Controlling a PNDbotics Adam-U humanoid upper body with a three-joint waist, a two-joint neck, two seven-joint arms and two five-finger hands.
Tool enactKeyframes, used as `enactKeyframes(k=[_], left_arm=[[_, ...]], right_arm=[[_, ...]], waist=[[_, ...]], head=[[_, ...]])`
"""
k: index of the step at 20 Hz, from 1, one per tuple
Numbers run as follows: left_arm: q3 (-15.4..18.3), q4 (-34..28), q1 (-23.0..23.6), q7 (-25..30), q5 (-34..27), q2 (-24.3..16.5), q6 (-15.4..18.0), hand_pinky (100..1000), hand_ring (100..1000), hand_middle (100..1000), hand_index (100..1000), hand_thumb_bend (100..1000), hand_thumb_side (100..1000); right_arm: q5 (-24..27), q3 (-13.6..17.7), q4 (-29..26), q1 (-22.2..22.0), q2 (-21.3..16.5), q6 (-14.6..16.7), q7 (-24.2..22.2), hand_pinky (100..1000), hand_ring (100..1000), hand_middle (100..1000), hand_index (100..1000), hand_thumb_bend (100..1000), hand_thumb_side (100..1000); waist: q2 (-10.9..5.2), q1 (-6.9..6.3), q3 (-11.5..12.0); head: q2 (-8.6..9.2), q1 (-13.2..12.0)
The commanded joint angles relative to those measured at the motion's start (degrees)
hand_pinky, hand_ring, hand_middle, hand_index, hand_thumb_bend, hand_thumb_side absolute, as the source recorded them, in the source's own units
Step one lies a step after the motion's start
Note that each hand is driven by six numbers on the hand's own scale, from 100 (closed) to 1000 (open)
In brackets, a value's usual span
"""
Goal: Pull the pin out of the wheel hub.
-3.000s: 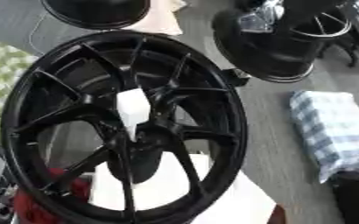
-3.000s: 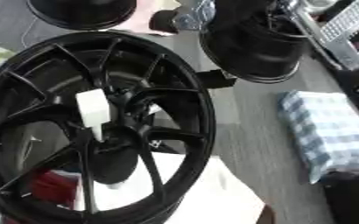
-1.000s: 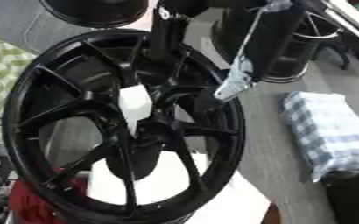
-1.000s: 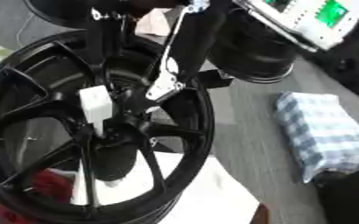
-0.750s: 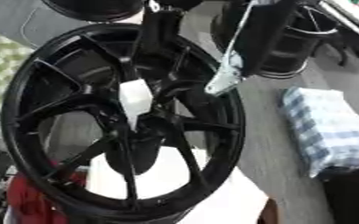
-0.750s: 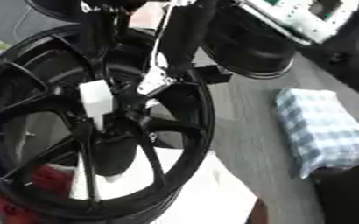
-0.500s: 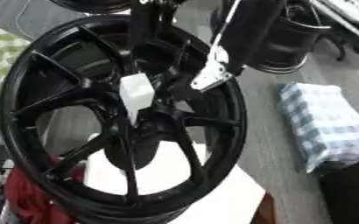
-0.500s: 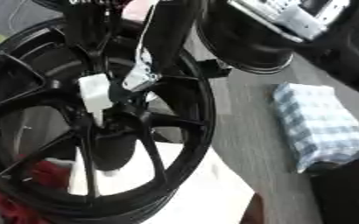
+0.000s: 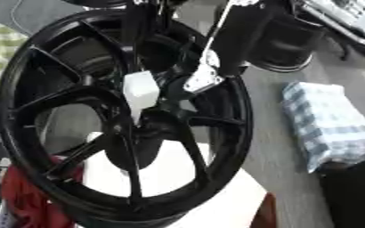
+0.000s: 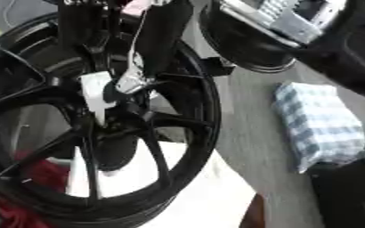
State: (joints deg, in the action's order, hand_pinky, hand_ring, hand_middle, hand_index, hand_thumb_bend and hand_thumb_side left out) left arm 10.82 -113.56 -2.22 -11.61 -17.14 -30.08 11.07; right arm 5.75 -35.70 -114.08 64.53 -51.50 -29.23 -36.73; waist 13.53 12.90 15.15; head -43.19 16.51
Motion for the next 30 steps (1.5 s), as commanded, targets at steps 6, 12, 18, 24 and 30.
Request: enactKeyframes(k=[6, 12, 18, 24, 30], left_arm=[[0.2, -1.0, -0.6, 0.1, 1.1, -0.6, -0.5, 861, 640, 581, 782, 100, 793], [0.2, -1.0, -0.6, 0.1, 1.5, 0.0, -0.6, 862, 638, 581, 782, 100, 797], [0.2, -1.0, -0.7, 0.2, 2.1, 1.0, -1.1, 863, 637, 580, 782, 100, 800], [0.2, -1.0, -0.8, 0.1, 2.4, 1.3, -1.1, 864, 636, 580, 782, 100, 800], [0.1, -1.0, -0.9, 0.2, 2.4, 1.4, -1.2, 864, 636, 581, 782, 100, 800]], right_arm=[[-1.9, -0.2, -0.5, 0.6, -0.4, -2.9, -0.3, 757, 773, 713, 757, 508, 104], [-3.0, -0.7, -0.5, 0.6, 0.1, -4.7, 0.5, 757, 776, 717, 760, 508, 100], [-3.6, -1.3, -0.3, 0.3, 0.5, -6.1, 0.8, 757, 779, 720, 764, 504, 100], [-3.1, -1.8, 0.2, 0.2, 1.0, -7.1, 1.0, 758, 782, 723, 768, 503, 100], [-4.0, -2.5, 1.9, 0.1, 1.9, -7.5, 1.6, 760, 790, 737, 770, 501, 100]], waist=[[0.18, 0.01, 0.3], [0.88, 0.05, 0.3], [1.71, 0.05, 0.2], [2.11, 0.05, 0.1], [2.25, 0.05, 0.1]], head=[[0.70, -0.6], [0.78, -0.7], [0.98, -0.8], [1.15, -0.5], [1.96, -0.1]])
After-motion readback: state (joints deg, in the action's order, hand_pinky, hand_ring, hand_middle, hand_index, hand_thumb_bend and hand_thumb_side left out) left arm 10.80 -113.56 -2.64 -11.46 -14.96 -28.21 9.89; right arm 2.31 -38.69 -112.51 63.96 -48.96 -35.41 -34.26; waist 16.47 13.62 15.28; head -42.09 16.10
